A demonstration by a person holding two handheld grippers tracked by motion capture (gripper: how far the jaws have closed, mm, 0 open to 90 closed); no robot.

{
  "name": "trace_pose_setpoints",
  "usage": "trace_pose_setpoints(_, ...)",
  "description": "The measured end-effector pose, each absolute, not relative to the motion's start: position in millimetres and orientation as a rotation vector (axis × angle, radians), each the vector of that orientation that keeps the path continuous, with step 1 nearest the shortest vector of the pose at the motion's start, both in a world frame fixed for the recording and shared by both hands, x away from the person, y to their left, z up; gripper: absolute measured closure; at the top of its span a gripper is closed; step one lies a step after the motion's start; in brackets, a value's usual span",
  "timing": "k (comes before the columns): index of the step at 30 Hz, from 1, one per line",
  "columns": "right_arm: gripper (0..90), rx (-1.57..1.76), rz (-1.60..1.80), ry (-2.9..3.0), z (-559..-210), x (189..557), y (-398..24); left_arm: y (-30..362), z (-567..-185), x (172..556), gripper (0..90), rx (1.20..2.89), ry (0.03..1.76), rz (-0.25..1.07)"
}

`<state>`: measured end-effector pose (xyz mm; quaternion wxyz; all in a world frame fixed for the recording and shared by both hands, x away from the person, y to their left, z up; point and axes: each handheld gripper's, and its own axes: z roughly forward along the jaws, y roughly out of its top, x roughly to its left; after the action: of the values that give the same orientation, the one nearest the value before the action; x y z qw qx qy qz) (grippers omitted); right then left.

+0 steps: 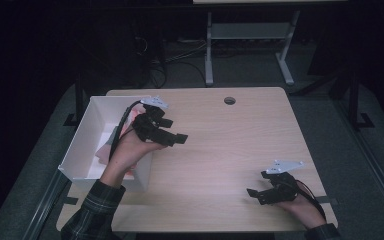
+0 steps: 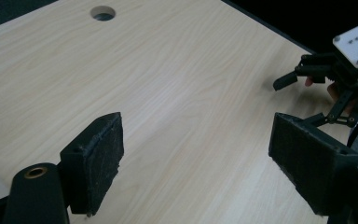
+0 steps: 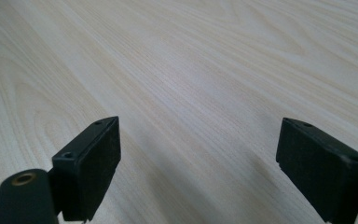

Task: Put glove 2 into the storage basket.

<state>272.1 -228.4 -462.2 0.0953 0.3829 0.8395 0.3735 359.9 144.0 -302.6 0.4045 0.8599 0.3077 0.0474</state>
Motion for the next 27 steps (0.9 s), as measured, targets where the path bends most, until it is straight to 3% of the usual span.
trace_pose_setpoints(10, 13.6, 1.137, 1.104, 2.482, -462.0, 271.9, -229.1, 108.8, -333.5, 345.0, 17.5, 2.227, 0.708, 0.097)
trace_pose_setpoints(27, 13.7, 1.132, 1.087, 2.479, -463.3, 271.9, -228.4, 81.4, -397.6, 319.3, 17.8, 2.306, 0.632, 0.126)
